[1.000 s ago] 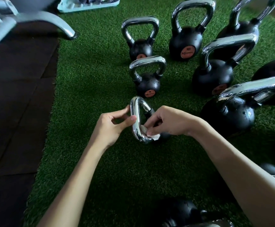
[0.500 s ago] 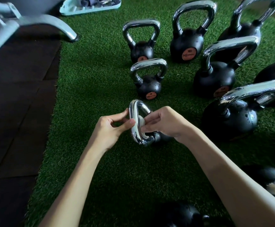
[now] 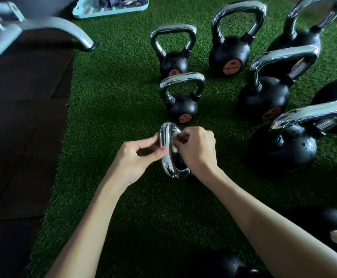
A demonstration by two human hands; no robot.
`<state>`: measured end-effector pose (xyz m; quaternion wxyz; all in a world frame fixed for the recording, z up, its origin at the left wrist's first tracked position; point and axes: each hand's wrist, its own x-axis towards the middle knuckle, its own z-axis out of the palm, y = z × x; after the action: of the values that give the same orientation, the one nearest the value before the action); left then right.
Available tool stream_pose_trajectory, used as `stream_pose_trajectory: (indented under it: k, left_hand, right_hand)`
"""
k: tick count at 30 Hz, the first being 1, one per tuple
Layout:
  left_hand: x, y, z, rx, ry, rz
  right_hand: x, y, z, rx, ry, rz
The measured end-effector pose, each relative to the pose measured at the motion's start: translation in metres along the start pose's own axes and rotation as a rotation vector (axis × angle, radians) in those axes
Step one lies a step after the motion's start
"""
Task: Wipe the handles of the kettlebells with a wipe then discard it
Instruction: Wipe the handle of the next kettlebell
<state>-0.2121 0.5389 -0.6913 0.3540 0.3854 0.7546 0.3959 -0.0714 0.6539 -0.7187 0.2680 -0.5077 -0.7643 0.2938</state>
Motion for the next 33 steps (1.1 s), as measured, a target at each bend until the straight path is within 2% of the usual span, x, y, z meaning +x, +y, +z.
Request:
stream_pose_trajectory:
  k: [5, 9, 13, 17, 22, 26, 29, 33]
  left_hand:
    - [0.000, 0.007, 0.000, 0.030, -0.006, 0.008]
    - [0.005, 0.024, 0.009, 0.091, -0.017, 0.058]
    - [0.014, 0.055, 0.020, 0.386, -0.060, 0.134]
    - [0.032, 0.089, 0.021, 0.562, -0.160, 0.181]
    - [0.050, 0.120, 0.012, 0.789, -0.438, 0.304]
    - [0.062, 0.118, 0.004, 0.910, -0.634, 0.402]
    - [0.057, 0.109, 0.006, 0.888, -0.653, 0.474]
    - [0.054, 0.098, 0.005, 0.918, -0.569, 0.556]
  right_hand:
    - [0.002, -0.005, -0.006, 0.075, 0.044, -0.046]
    - [0.003, 0.003, -0.017, 0.091, 0.045, 0.024]
    - [0.010, 0.019, -0.042, 0.137, 0.132, 0.169]
    - [0.007, 0.031, -0.080, 0.172, 0.233, 0.251]
    - [-0.006, 0.028, -0.110, 0.201, 0.274, 0.196]
    - [-0.014, 0.024, -0.125, 0.161, 0.307, 0.134]
    - [-0.017, 0.022, -0.140, 0.129, 0.306, 0.089]
    - [-0.017, 0.021, -0.148, 0.133, 0.273, 0.069]
